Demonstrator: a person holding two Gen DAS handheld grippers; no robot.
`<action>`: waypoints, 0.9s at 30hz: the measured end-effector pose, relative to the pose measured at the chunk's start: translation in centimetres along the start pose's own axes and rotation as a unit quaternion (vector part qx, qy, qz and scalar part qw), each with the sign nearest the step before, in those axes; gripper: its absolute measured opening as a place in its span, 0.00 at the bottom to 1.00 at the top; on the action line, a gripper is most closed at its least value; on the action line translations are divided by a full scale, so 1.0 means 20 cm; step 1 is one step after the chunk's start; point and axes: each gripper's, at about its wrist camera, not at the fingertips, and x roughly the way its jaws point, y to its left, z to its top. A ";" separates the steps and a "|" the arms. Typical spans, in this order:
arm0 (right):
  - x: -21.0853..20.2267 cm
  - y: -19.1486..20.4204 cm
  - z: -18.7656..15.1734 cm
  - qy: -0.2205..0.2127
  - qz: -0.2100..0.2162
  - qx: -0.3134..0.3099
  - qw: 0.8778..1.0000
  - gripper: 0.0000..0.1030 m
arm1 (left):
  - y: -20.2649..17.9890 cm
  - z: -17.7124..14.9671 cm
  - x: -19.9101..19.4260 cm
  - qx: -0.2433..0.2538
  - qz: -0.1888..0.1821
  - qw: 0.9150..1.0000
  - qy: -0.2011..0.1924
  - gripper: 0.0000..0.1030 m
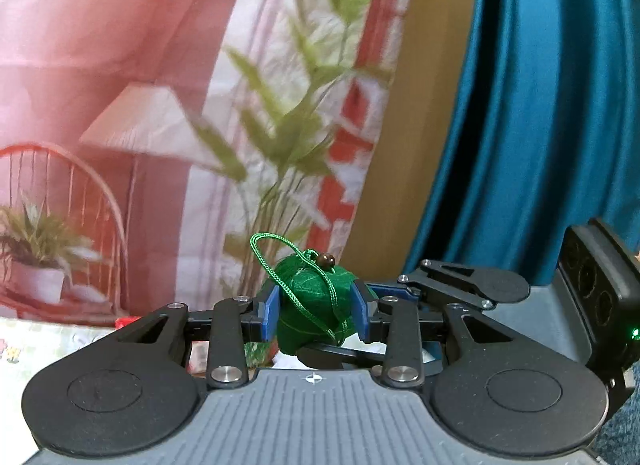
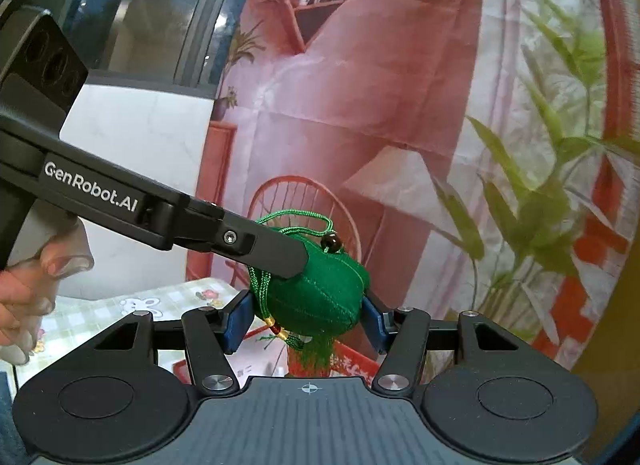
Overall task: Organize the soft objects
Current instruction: 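Lift the green pouch with the left gripper and carry it over the red box, then open the left gripper to drop the green pouch into the box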
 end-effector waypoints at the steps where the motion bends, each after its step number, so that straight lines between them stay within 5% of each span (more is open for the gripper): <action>1: 0.05 -0.01 -0.01 0.008 0.007 -0.001 1.000 0.52 | 0.03 -0.01 0.03 -0.002 0.003 1.000 0.011 0.38; 15: 0.46 0.00 -0.38 0.123 0.055 0.021 0.991 0.52 | 0.31 -0.28 0.36 -0.046 0.013 0.991 0.123 0.38; 27: 0.65 -0.07 -0.47 0.186 0.051 0.041 0.980 0.51 | 0.41 -0.31 0.47 -0.061 0.027 0.989 0.133 0.38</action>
